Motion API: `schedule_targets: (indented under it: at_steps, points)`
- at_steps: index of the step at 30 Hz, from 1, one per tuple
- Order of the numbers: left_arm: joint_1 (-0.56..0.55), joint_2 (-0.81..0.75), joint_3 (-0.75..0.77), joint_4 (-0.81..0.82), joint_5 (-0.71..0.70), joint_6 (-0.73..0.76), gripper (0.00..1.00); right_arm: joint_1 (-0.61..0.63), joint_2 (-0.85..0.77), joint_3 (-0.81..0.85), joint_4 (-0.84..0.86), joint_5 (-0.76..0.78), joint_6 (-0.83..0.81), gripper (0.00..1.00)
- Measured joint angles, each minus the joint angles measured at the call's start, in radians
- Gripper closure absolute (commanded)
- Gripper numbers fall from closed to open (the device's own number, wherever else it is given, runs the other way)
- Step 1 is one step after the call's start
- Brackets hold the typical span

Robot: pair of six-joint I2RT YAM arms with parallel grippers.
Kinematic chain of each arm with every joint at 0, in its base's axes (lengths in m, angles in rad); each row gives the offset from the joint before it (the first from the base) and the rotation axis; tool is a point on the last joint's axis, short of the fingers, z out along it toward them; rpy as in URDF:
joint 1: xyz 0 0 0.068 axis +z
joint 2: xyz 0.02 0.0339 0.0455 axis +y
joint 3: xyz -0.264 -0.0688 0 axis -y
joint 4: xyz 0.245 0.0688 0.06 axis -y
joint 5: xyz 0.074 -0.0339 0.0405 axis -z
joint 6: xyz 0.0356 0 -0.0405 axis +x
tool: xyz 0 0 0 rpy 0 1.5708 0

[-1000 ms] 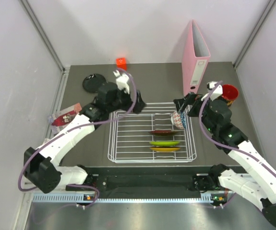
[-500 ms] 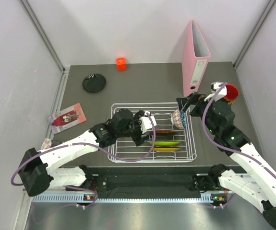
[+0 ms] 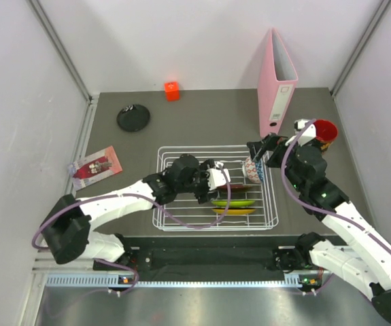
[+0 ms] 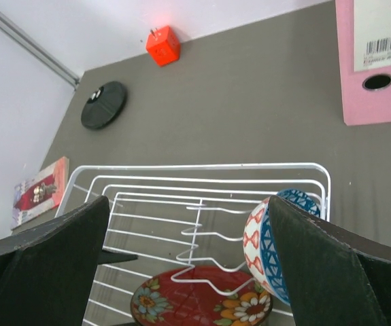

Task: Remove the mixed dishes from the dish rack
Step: Pick up the plate from the dish rack.

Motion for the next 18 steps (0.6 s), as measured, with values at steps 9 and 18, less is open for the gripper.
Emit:
schedule_targets:
  at_steps: [9,18]
  points:
    - [0.000,0.106,0.043,0.030,0.061,0.007,0.43,0.000,0.007,-0.005,0.005,-0.012,0.003,0.00]
    - [0.000,0.121,0.065,0.024,0.124,0.032,0.74,0.000,0.009,-0.036,0.013,-0.023,0.009,0.00]
